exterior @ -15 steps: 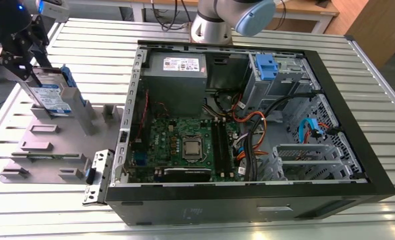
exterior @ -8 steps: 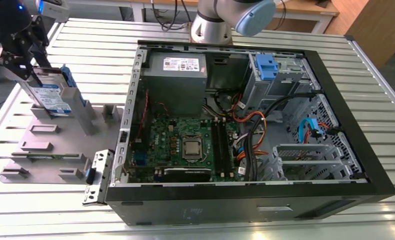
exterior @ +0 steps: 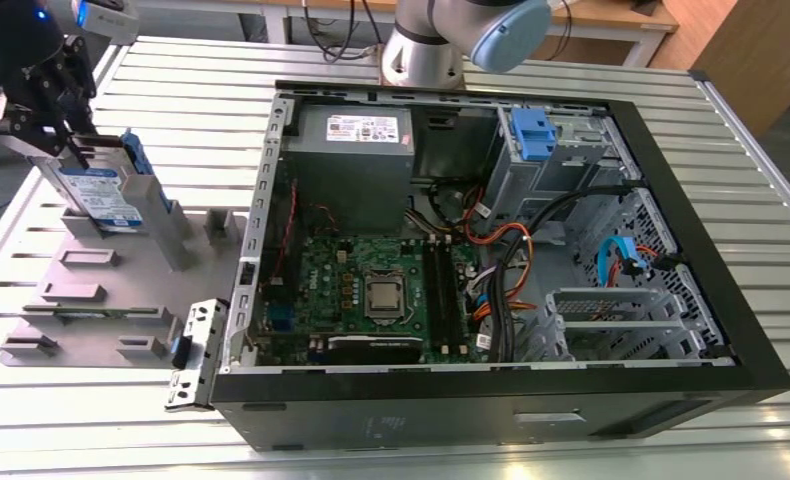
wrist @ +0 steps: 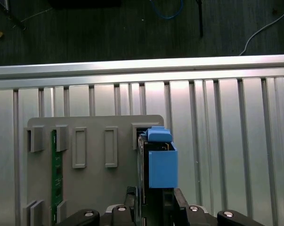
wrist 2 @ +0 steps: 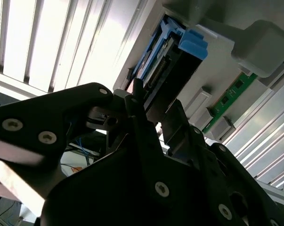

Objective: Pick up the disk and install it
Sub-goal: 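Pick up the disk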

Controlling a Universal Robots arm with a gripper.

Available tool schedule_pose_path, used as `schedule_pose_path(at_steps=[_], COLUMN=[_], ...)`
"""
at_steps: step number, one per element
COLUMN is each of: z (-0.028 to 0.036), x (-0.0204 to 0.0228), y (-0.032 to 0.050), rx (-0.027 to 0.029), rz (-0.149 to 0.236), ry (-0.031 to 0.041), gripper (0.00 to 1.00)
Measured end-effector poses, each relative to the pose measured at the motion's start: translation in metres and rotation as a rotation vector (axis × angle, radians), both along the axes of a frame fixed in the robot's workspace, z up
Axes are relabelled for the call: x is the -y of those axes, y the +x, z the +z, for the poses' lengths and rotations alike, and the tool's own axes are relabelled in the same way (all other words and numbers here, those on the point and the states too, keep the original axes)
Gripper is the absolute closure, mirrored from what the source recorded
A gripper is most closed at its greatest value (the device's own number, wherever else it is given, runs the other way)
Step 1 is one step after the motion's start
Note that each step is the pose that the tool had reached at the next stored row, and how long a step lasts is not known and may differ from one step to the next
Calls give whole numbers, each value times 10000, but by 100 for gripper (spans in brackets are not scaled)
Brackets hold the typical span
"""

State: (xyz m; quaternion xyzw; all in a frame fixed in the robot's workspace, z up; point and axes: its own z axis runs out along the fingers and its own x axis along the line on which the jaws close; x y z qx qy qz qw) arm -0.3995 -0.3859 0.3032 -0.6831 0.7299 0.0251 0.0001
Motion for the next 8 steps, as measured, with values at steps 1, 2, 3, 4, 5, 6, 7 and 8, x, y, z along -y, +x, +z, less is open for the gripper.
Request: schedule_pose_path(at_steps=[1,2,3,4,5,6,7,8], z=[0,0,0,0,0,0,1,1], x=[0,0,0,0,0,0,0,0], y=[0,0,0,0,0,1,1,1], rx=[0,0,0,-1,-1,0,-1,-2], rz=[0,0,0,0,-1,0,0,0], ry=[-1,0,-1,-1,-1,-1,-1,-2], gripper=[58,58,58,58,58,58,58,59])
